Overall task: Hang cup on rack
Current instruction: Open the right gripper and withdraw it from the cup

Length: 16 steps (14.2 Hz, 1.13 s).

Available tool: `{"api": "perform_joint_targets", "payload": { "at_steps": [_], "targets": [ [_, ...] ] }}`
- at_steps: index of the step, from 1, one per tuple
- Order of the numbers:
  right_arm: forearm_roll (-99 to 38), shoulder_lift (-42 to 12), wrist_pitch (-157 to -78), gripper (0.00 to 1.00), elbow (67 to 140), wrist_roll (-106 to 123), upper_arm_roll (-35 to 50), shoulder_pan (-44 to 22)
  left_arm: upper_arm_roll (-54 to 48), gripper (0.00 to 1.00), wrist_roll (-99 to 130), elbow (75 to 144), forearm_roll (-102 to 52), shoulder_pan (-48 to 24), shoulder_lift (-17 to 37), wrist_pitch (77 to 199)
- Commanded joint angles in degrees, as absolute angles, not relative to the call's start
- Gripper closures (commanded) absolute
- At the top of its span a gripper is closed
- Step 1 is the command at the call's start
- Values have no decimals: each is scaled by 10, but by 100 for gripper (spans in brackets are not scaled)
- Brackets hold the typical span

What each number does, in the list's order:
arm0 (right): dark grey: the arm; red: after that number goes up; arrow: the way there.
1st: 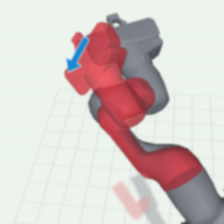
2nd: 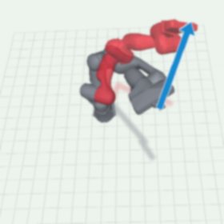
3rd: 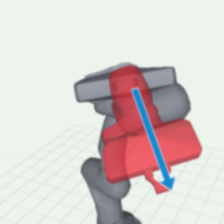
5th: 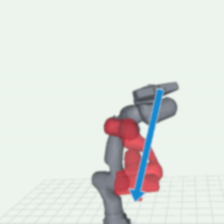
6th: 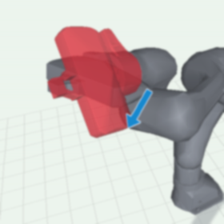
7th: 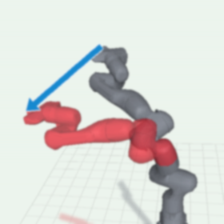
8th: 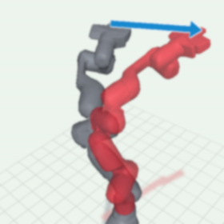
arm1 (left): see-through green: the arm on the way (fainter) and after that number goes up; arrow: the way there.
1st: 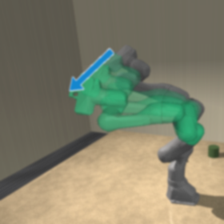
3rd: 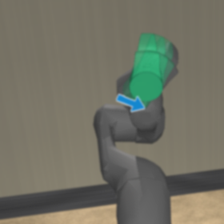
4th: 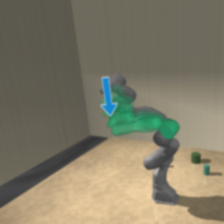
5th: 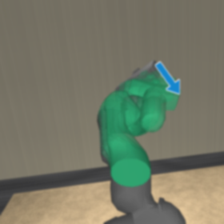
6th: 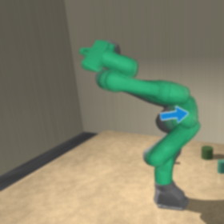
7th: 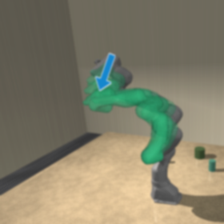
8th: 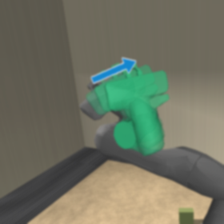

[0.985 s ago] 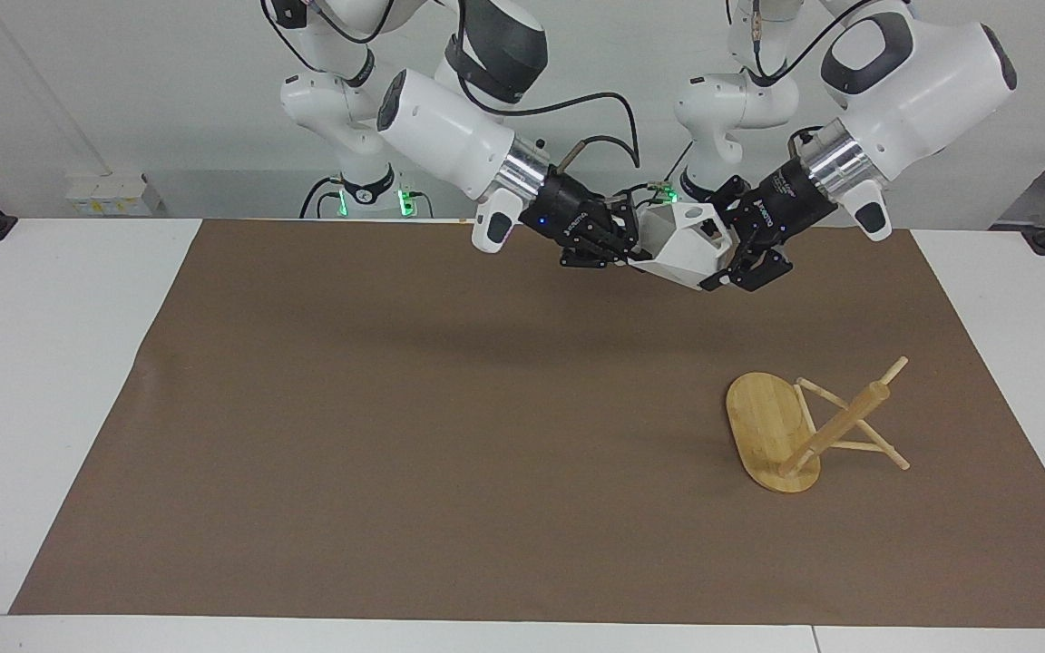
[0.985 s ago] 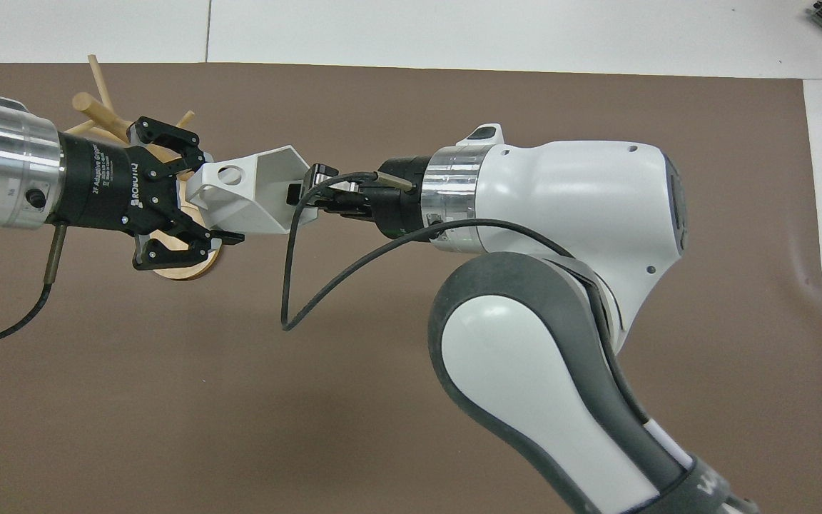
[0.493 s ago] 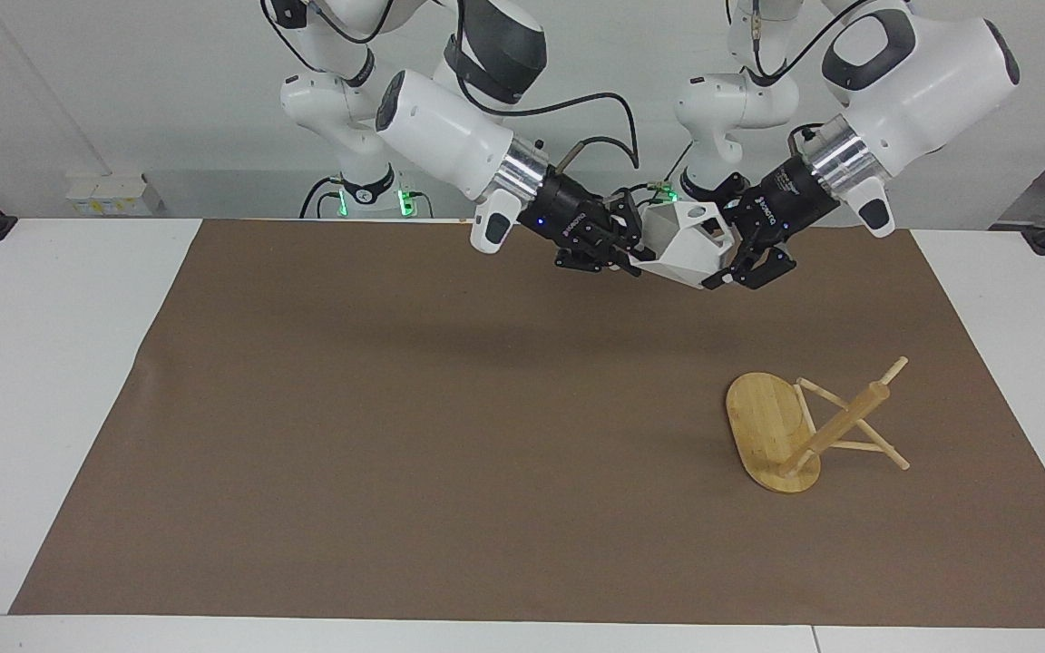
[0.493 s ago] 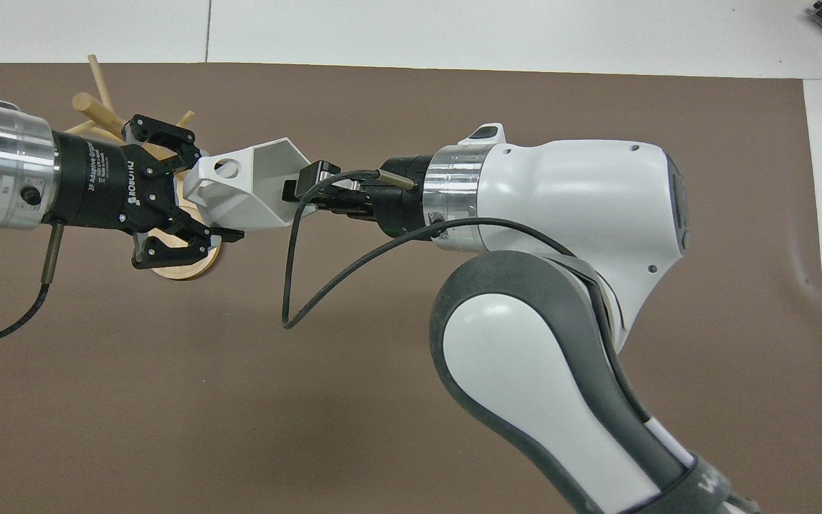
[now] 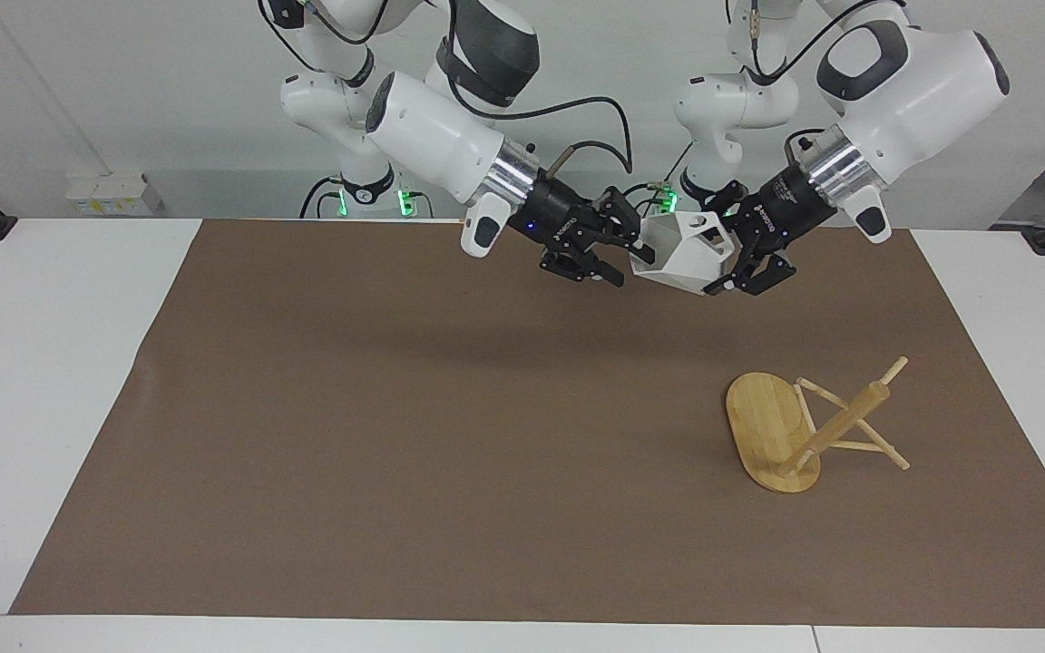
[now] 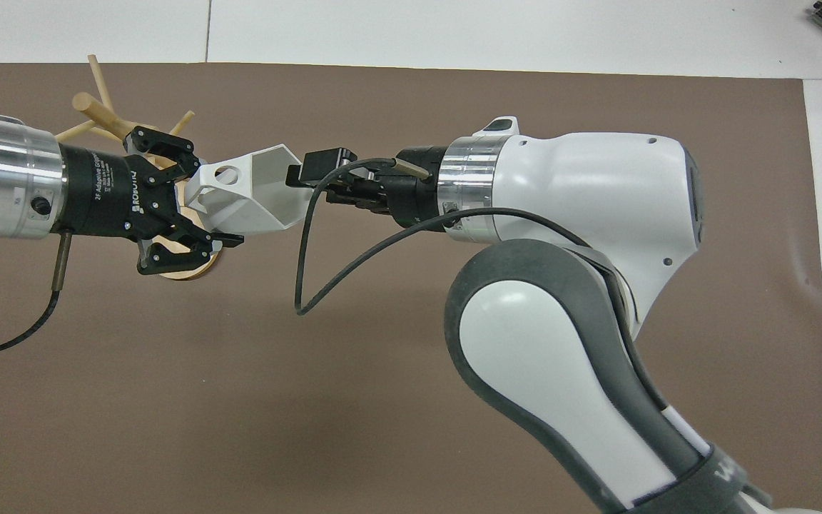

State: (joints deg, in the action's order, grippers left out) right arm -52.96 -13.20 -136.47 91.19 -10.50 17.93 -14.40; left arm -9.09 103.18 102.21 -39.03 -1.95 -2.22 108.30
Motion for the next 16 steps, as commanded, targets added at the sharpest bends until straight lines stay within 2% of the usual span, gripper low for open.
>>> {"api": "perform_joint_targets", "payload": {
  "at_steps": [1,6,11,14,16],
  "targets": [
    [-545,-120,-1368,0,914,-111,184,-123,-87,100,1061,1070,-398,-22,-54,1130],
    [-519,-101,-1362,0,920,-105,178,-70,-87,100,1144,1093,-377,-23,-54,1204],
    [-397,-101,-1362,0,933,-104,178,2,-87,100,1215,1112,-350,-18,-41,1256],
    [-387,-86,-1353,0,953,-104,178,45,-86,100,1265,1111,-323,-6,-8,1277],
    [-308,-71,-1322,0,964,-103,176,73,-86,100,1309,1111,-297,-7,11,1294]
  ]
}}
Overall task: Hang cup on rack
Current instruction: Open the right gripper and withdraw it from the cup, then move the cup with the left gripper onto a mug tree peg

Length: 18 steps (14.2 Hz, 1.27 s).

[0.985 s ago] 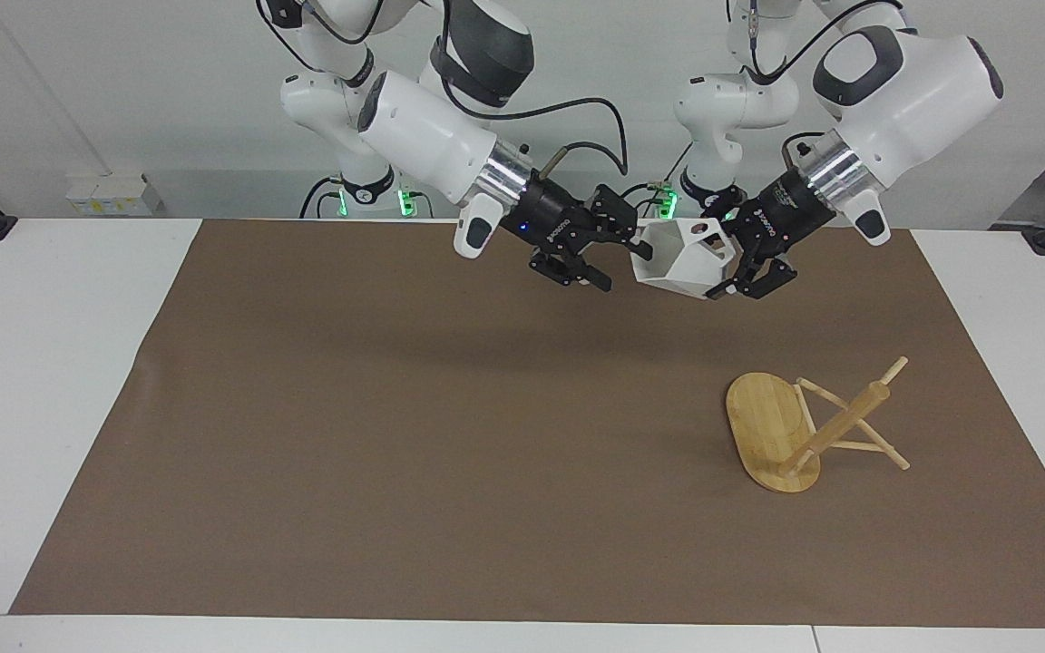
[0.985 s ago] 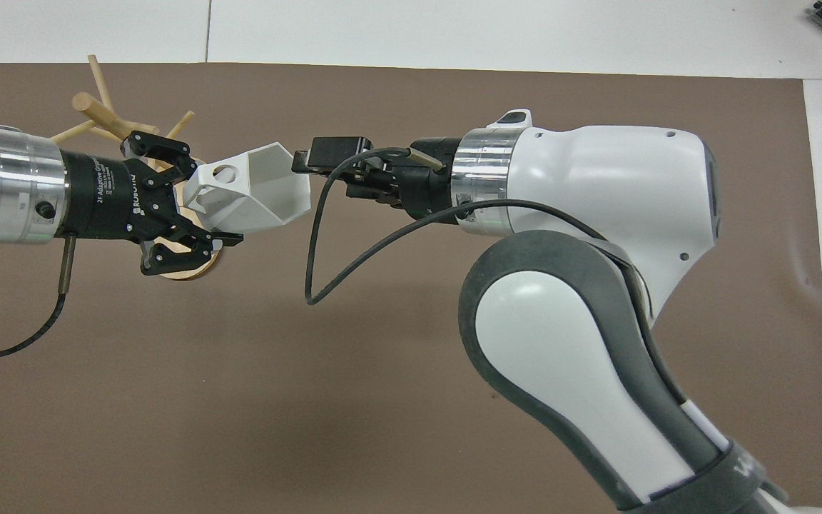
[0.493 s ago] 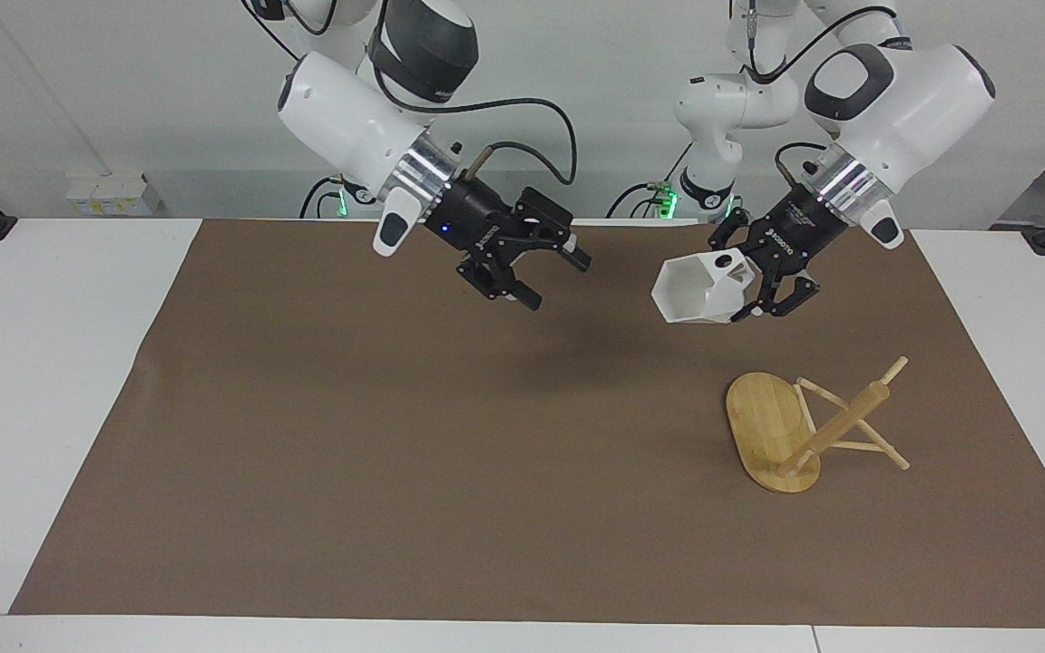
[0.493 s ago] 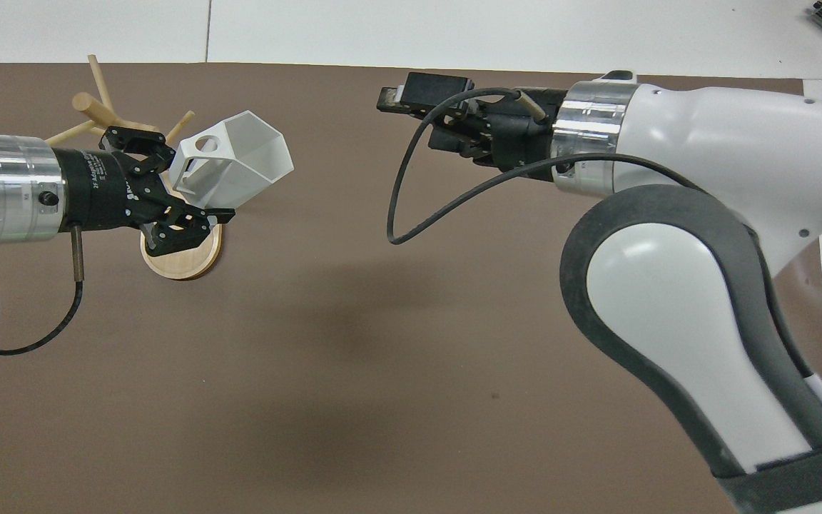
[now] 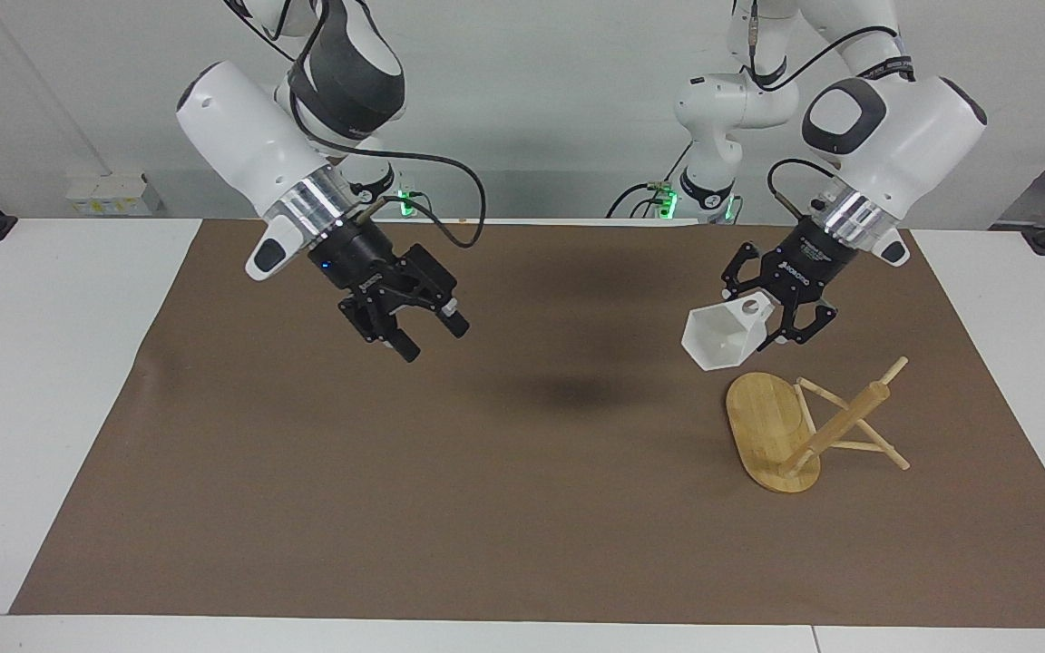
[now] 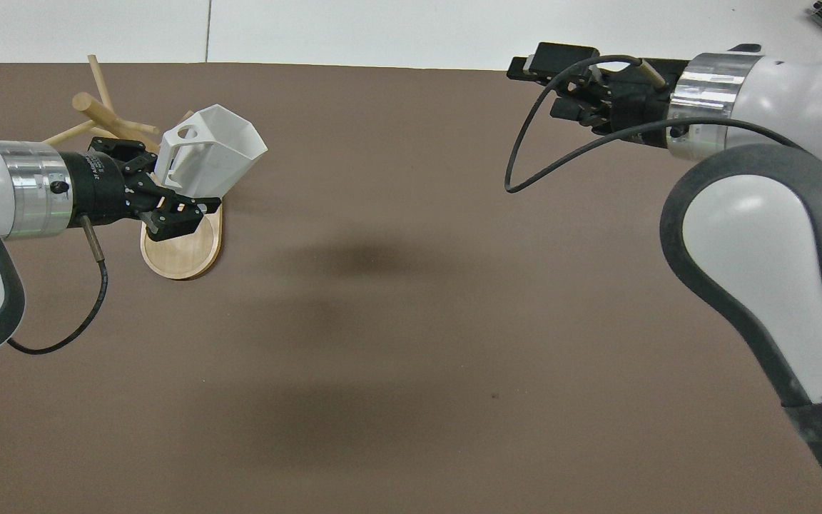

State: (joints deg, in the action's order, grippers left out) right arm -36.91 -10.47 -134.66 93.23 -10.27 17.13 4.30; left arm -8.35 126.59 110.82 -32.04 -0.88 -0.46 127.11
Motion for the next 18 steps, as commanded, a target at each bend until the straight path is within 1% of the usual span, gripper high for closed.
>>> {"api": "perform_joint_targets", "payload": {
  "at_steps": [1,2,4,8,10,14,18],
  "targets": [
    [-222,-67,-1294,0,962,-102,176,89,-86,100,1326,1111,-295,-6,18,1296],
    [-136,-63,-1262,0,960,-101,177,104,-86,100,1344,1113,-295,-5,21,1303],
    [-46,-54,-1210,0,960,-90,178,127,-85,100,1372,1114,-295,2,31,1311],
    [10,-40,-1153,0,969,-80,177,157,-85,100,1416,1115,-295,4,41,1342],
    [35,-37,-1116,0,969,-74,177,157,-84,100,1438,1115,-295,6,47,1356],
    [35,-29,-1036,0,964,-51,178,157,-84,100,1469,1115,-295,12,53,1374],
    [35,-15,-1016,0,963,-51,177,158,-84,100,1485,1117,-295,22,54,1384]
  ]
}}
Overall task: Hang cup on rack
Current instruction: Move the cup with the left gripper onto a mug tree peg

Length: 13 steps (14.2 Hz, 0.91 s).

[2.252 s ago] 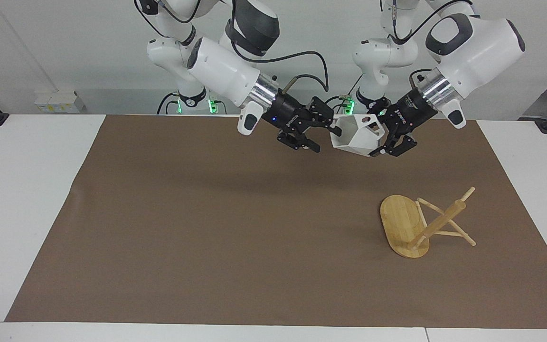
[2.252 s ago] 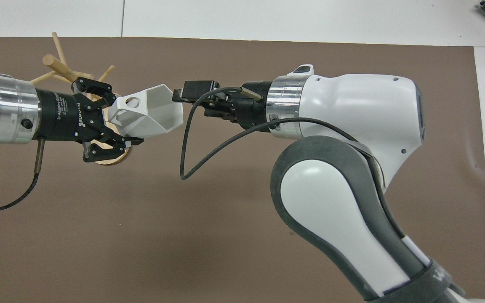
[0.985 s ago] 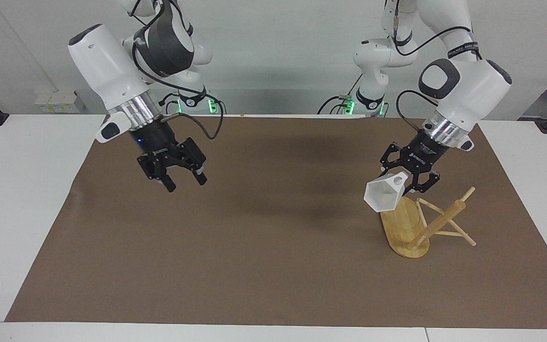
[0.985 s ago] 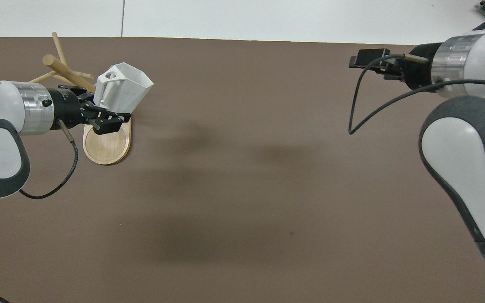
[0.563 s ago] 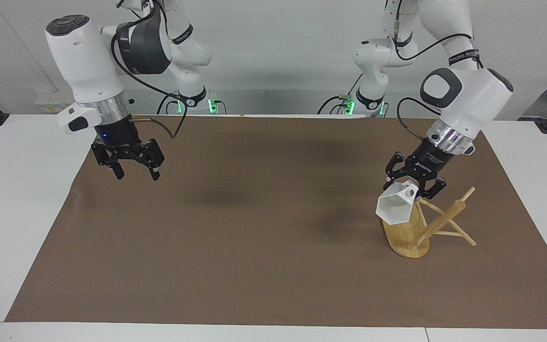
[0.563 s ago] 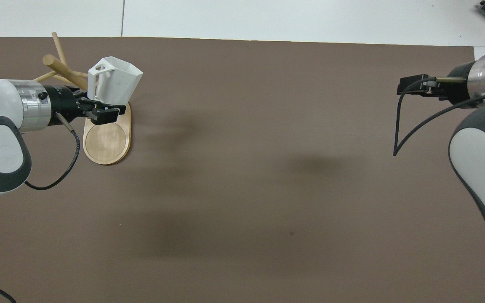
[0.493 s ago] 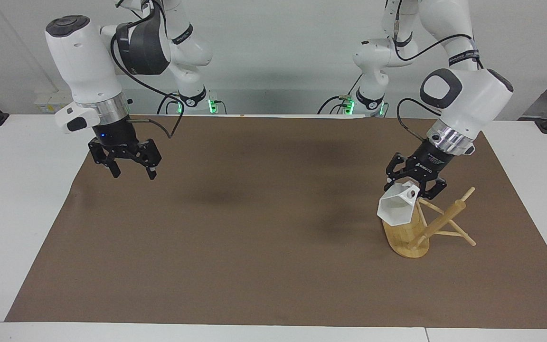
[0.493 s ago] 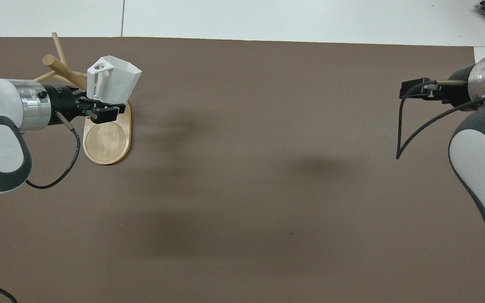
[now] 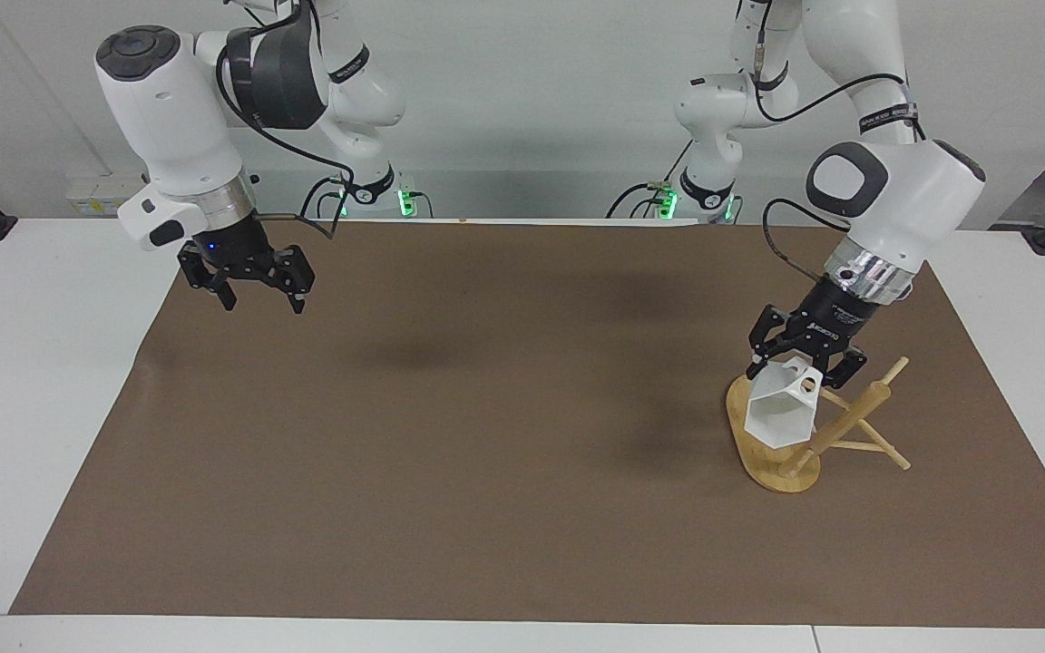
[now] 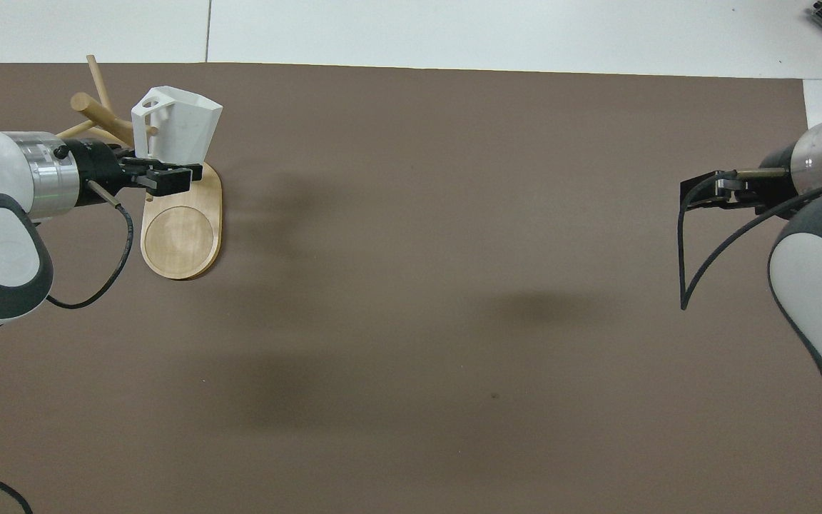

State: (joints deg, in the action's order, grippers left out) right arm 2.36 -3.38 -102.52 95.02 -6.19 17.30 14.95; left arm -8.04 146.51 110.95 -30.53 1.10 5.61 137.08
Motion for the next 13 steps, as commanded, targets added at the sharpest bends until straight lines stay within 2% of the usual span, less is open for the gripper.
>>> {"api": "perform_joint_targets", "payload": {
  "at_steps": [1,3,4,6,7,9,13],
  "targets": [
    [35,-12,-1008,0,965,-52,177,158,-84,100,1490,1123,-295,22,53,1384],
    [33,-13,-1006,0,964,-50,177,172,-84,100,1495,1134,-295,22,50,1385],
    [26,-13,-1008,0,963,-51,177,176,-84,88,1495,1135,-295,22,49,1383],
    [25,-13,-1011,0,964,-52,178,178,-84,43,1492,1135,-294,22,48,1375],
    [25,-13,-1012,0,965,-52,178,182,-84,34,1487,1134,-294,22,47,1366],
    [25,-14,-1020,0,964,-53,179,185,-83,0,1480,1127,-288,37,47,1340],
    [25,-14,-1017,0,964,-54,179,178,-83,0,1476,1108,-231,40,46,1293]
  ]
}}
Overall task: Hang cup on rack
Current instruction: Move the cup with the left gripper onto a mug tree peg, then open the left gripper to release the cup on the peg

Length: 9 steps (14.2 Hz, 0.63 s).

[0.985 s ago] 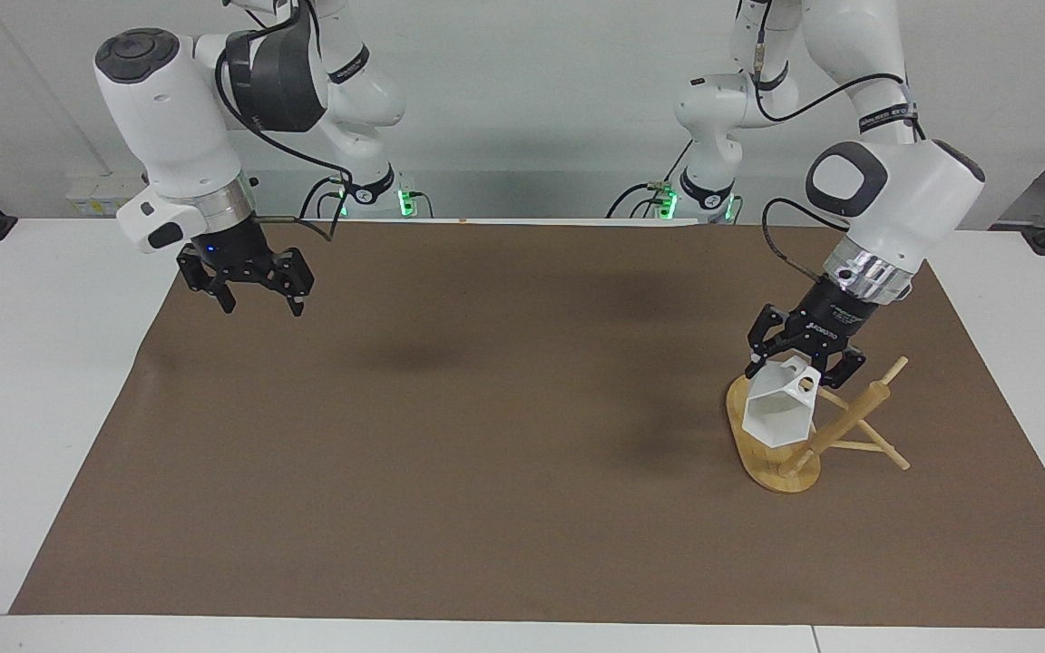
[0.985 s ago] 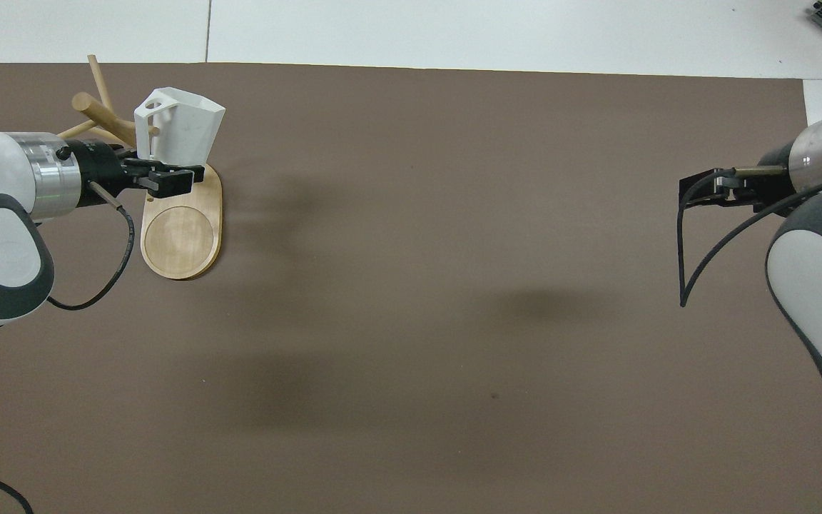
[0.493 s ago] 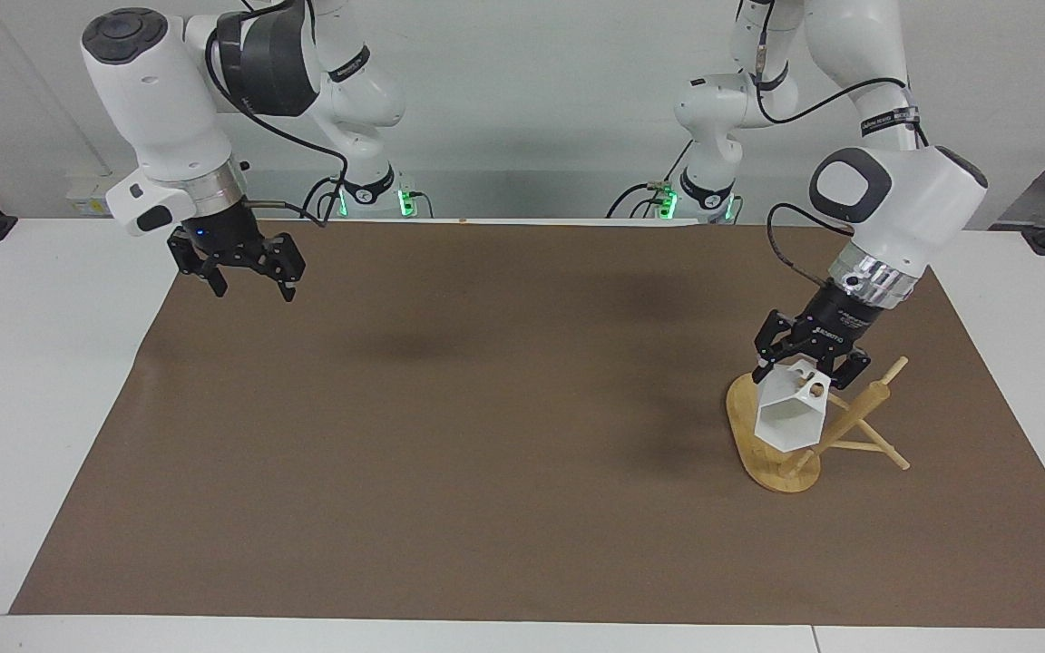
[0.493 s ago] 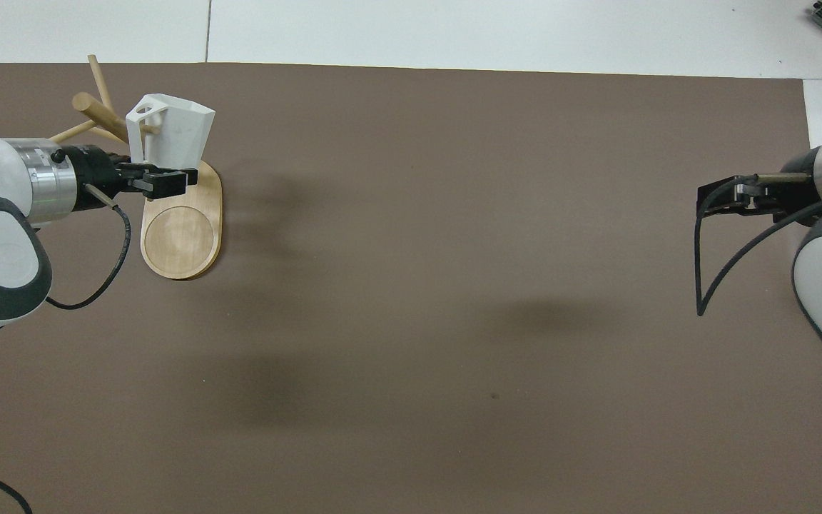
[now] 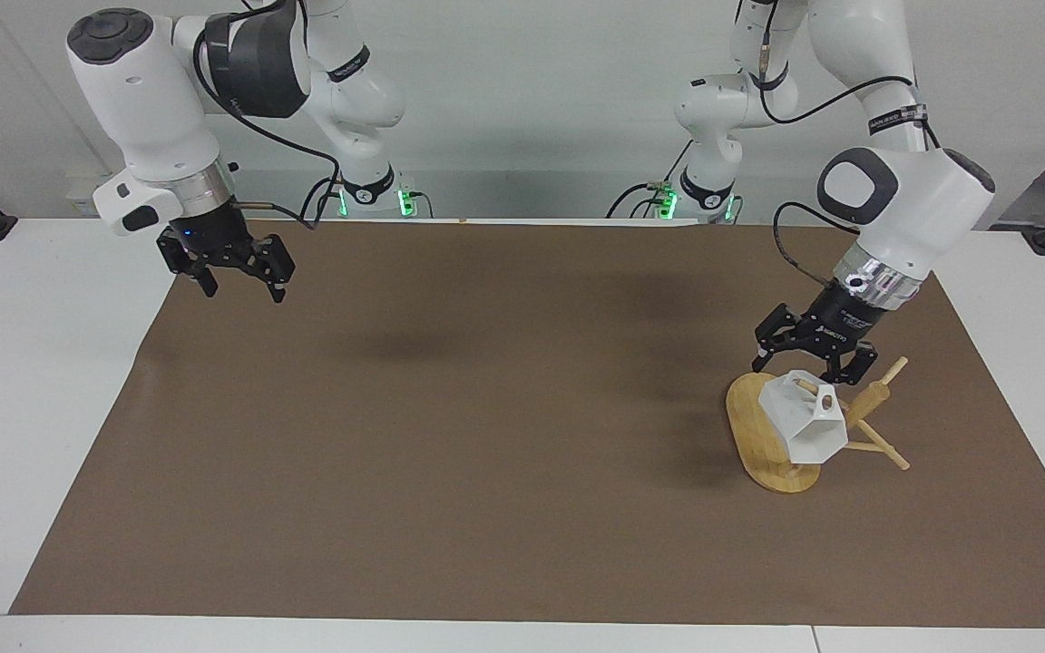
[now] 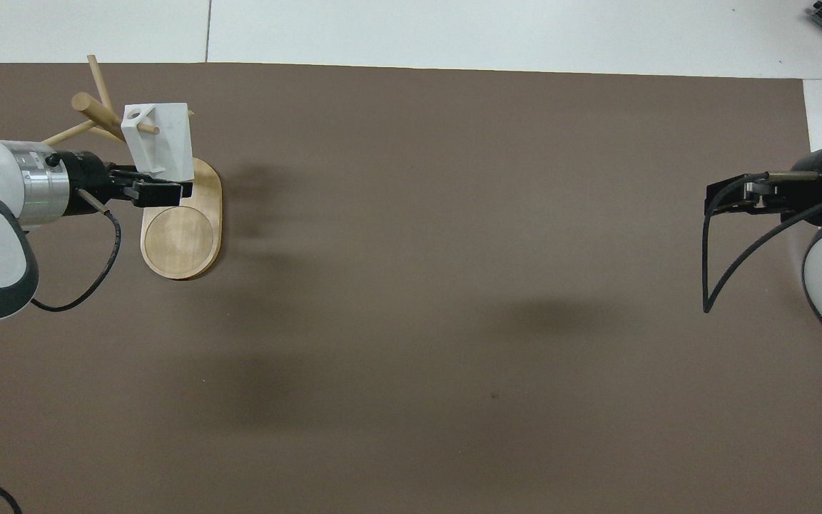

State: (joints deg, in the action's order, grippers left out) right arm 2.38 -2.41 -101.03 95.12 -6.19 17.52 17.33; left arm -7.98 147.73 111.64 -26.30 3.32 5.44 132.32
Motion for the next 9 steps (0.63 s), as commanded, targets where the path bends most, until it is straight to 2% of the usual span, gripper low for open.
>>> {"api": "perform_joint_targets", "payload": {
  "at_steps": [1,3,4,6,9],
  "targets": [
    [25,-15,-1019,0,964,-53,179,179,-83,0,1470,1107,-212,40,43,1282],
    [25,-15,-1020,0,964,-52,173,172,-83,0,1423,1095,-185,40,34,1246],
    [25,-15,-1020,0,963,-52,143,145,-83,0,1393,1088,-168,39,30,1225],
    [25,-14,-1021,0,963,-49,30,39,-83,0,1331,1084,-143,38,11,1200],
    [22,-16,-1021,0,959,-27,-9,4,-83,0,1166,1084,-119,39,-11,1175]
  ]
}}
